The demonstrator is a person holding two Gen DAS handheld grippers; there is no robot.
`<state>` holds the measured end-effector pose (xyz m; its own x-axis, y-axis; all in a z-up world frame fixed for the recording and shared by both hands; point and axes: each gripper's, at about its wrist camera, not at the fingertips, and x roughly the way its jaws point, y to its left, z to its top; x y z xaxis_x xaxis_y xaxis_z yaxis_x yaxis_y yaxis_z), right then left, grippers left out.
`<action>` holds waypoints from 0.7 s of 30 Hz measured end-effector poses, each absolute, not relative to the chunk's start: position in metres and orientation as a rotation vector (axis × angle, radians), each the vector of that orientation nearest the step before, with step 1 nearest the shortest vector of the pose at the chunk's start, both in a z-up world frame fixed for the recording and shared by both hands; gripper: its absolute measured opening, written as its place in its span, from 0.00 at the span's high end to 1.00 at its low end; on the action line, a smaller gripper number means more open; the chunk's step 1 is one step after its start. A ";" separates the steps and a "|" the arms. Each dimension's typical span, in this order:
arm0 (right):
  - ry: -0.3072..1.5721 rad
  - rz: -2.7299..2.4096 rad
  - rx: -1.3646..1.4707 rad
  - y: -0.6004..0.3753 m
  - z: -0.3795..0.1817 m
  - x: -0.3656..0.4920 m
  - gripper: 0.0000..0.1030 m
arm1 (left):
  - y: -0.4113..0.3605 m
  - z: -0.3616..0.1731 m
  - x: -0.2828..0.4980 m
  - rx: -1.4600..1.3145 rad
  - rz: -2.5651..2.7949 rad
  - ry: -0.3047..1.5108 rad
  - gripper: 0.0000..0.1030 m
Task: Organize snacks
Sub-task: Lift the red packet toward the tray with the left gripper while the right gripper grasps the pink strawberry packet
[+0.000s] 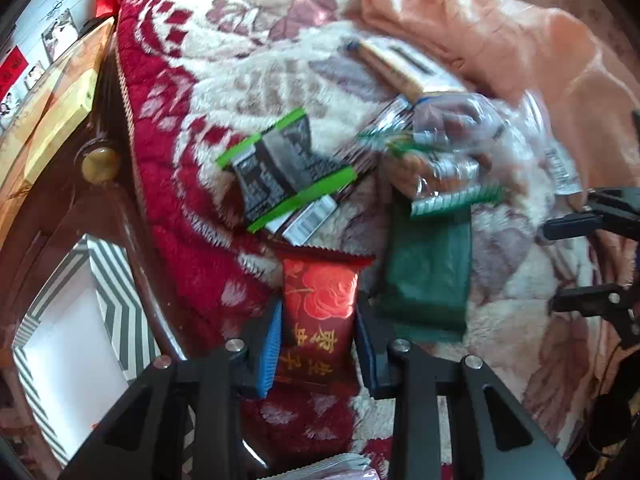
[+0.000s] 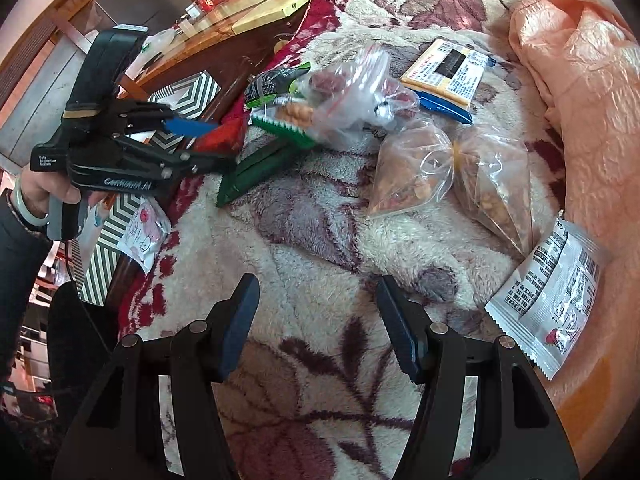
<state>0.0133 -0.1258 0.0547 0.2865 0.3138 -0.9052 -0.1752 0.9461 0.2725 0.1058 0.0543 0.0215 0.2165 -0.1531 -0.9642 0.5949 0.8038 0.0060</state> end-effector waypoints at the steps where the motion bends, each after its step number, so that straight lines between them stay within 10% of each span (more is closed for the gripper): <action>1: 1.239 0.329 0.128 -0.125 0.055 0.013 0.40 | 0.054 0.021 0.105 0.410 -0.529 1.253 0.66; 21: 1.224 0.408 0.147 -0.088 0.065 0.023 0.40 | 0.107 0.081 0.036 0.141 -0.323 1.072 0.66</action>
